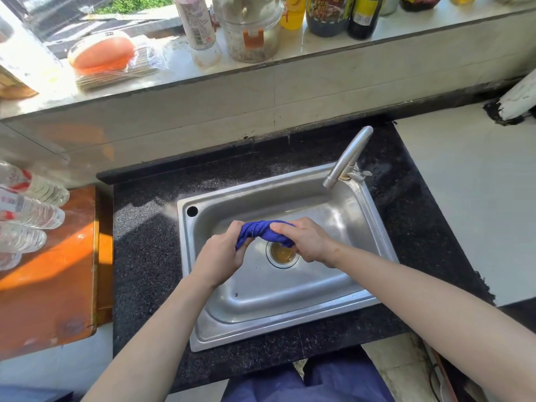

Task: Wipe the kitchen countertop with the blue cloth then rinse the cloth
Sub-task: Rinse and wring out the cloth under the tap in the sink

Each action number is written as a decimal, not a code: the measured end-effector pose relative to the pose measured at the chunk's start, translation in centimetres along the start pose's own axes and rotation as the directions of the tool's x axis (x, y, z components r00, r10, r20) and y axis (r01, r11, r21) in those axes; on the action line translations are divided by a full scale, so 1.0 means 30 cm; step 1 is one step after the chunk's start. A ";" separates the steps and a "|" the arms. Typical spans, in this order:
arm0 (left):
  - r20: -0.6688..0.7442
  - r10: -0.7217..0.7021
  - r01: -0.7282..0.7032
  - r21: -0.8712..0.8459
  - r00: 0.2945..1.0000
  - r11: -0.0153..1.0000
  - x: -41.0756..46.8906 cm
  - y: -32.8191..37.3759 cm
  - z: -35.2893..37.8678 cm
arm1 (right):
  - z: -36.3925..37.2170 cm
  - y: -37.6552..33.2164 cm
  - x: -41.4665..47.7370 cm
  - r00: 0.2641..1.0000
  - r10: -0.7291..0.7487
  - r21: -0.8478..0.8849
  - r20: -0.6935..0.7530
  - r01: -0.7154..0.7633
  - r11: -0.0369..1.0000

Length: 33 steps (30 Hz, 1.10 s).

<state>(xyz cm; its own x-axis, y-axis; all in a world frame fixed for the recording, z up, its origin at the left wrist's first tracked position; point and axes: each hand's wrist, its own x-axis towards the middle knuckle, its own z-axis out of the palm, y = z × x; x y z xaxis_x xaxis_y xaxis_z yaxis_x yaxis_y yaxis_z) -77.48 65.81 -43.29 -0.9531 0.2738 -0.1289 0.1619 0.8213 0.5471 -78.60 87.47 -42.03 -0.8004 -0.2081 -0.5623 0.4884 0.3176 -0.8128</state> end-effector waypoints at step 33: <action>0.021 -0.015 0.016 -0.076 1.000 0.997 -0.021 0.034 -0.014 | -0.039 -0.025 -0.050 0.957 -0.280 -0.870 0.070 0.196 0.453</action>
<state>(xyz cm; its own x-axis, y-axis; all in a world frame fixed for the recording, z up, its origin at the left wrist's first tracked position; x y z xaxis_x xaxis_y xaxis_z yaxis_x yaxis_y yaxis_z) -76.81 66.26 -42.30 -0.9499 0.2718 -0.1540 0.1264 0.7852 0.6062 -78.16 88.61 -40.41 -0.8787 -0.3531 -0.3211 -0.2384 0.9076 -0.3455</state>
